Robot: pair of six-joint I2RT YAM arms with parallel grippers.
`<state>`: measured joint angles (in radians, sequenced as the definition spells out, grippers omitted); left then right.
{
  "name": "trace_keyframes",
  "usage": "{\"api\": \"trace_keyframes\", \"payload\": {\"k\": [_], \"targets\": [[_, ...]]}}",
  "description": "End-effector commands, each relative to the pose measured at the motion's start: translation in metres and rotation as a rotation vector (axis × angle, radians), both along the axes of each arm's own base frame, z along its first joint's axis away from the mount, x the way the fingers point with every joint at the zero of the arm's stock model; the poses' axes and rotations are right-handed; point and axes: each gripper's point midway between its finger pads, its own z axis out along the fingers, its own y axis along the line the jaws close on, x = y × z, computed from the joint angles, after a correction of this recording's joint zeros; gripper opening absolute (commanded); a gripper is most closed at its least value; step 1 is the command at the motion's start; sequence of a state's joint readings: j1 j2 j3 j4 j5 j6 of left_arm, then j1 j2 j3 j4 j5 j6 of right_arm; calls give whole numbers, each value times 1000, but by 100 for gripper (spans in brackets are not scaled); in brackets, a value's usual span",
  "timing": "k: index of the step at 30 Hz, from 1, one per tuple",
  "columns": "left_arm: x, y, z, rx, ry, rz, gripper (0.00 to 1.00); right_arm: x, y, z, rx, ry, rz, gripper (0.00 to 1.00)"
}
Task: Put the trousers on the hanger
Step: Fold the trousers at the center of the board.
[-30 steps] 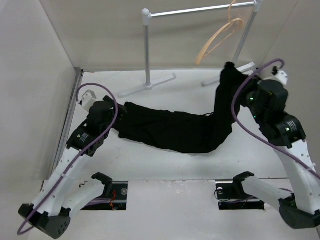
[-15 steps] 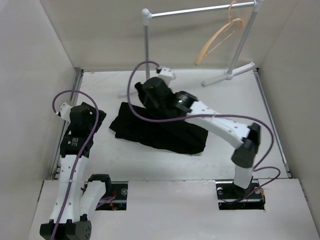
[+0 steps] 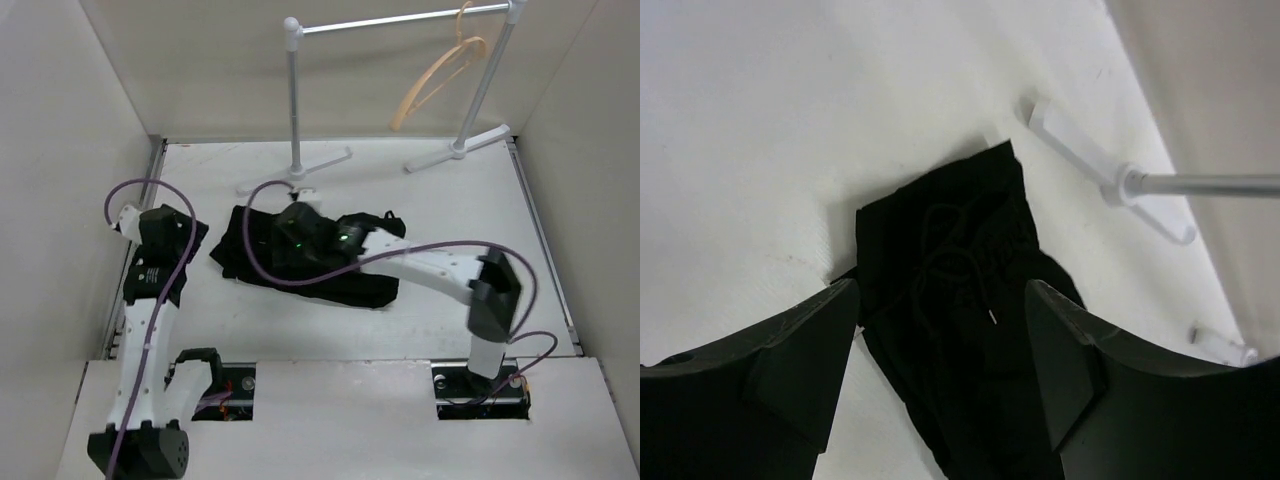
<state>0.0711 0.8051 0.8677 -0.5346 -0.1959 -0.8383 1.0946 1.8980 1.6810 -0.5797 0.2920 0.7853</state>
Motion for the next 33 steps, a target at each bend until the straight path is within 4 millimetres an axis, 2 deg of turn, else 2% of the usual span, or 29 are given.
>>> {"api": "trace_keyframes", "payload": {"k": [1,2,4,5,7,9,10,13,15,19,22,26,29,31,33], "targets": [[22,-21,-25,10,55,-95,64,22,-54,78,195,-118,-78,65],[27,-31,-33,14,76,-131,62,19,-73,73,195,-111,-93,55],[40,-54,-46,36,108,-219,58,7,-109,52,184,-84,-120,27],[47,-63,-49,56,119,-259,56,0,-125,40,174,-65,-132,21],[59,-83,-54,92,143,-331,49,-13,-151,17,159,-24,-163,17],[68,-99,-54,126,155,-384,44,-27,-177,-6,153,18,-200,22],[73,-108,-54,143,160,-413,42,-33,-188,-15,153,32,-219,27],[87,-131,-59,181,188,-490,38,-42,-218,-33,172,51,-292,54],[94,-137,-73,192,229,-509,38,-42,-235,-44,189,65,-341,63],[107,-131,-108,190,298,-489,37,-33,-257,-64,220,94,-407,66],[110,-115,-132,194,335,-448,36,-22,-266,-75,214,104,-439,60],[100,-74,-166,200,412,-344,32,-19,-258,-91,214,155,-405,47],[80,-52,-170,214,437,-276,29,-21,-258,-101,203,174,-410,25],[64,-39,-164,224,427,-229,29,-24,-261,-103,200,177,-417,18],[53,-33,-153,210,393,-197,30,-27,-265,-101,199,175,-430,17]]}}
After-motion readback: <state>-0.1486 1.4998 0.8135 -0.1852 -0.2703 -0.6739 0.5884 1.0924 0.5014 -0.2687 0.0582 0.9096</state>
